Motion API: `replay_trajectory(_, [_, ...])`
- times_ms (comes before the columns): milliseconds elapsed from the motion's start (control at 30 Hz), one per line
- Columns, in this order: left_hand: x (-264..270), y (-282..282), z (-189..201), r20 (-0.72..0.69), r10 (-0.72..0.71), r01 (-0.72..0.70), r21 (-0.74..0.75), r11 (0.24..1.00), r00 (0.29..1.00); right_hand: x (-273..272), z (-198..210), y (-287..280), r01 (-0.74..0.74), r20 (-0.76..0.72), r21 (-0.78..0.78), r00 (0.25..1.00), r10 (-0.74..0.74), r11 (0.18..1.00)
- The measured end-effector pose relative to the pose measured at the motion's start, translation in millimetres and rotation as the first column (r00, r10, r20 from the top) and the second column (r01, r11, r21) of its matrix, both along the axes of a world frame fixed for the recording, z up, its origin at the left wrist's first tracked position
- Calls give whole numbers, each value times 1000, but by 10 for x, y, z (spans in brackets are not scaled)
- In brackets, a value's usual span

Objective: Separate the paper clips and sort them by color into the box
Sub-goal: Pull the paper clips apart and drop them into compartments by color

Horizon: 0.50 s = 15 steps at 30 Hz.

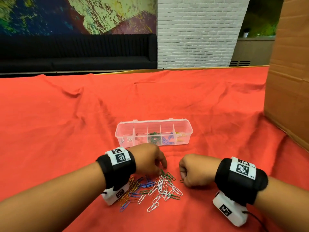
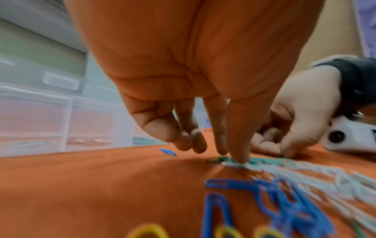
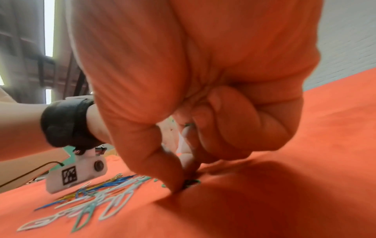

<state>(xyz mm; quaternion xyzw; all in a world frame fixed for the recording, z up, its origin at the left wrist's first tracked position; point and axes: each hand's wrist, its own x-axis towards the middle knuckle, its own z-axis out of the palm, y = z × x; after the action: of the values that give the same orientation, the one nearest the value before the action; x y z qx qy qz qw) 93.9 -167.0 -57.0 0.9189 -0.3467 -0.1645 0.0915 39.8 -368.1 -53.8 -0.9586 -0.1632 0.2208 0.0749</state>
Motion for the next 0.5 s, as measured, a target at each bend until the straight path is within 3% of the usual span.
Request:
replay_trajectory(167, [-56, -42, -35, 100, -71, 64, 68, 996, 992, -25, -16, -71, -5, 52, 37, 999, 3, 999])
replay_trajectory(267, [-24, 21, 12, 33, 15, -15, 8, 1000, 999, -23, -41, -136, -34, 64, 28, 997, 32, 999])
replay_trajectory(333, [27, 80, 67, -162, 128, -151, -142, 978, 978, -20, -28, -161, -45, 22, -3, 999, 45, 999])
replay_trajectory(400, [49, 154, 122, -452, 156, -315, -302, 900, 878, 6, -4, -182, -26, -33, 2, 999, 26, 1000])
replay_trajectory(467, [49, 237, 158, -656, 100, -449, -389, 805, 748, 51, 9, -207, 82, -159, 209, 986, -49, 974])
replay_trajectory(500, [47, 282, 166, -721, 63, -499, -411, 763, 690, 73, 21, -204, 195, -249, 374, 963, -105, 907])
